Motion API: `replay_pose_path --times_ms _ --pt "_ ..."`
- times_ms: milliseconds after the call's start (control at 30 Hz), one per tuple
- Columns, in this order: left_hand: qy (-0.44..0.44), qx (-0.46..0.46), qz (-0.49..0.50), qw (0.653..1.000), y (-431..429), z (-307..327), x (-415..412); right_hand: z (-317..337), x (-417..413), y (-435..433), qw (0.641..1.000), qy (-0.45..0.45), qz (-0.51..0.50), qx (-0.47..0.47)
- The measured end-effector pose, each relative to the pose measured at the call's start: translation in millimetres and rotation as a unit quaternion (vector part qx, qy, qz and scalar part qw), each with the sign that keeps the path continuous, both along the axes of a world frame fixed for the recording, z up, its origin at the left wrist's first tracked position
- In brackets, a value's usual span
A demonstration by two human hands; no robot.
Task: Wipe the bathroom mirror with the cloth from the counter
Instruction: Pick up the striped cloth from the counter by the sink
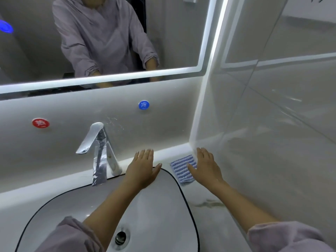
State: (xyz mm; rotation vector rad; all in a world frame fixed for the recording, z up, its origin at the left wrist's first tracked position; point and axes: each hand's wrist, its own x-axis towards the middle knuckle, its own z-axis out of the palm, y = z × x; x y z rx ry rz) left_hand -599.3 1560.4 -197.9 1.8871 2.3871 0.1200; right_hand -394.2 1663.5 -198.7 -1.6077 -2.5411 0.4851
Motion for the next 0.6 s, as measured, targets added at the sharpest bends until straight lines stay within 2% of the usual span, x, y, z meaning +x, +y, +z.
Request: replay_pose_path --times_ms 133,600 --pt "-0.009 -0.01 -0.008 1.0 33.0 -18.2 1.3 -31.2 -0.5 17.4 0.999 0.005 -0.026 -0.039" --pt "-0.084 -0.176 0.021 0.981 130.6 -88.6 7.7 -119.0 -5.7 60.2 0.982 0.032 -0.116 -0.144"
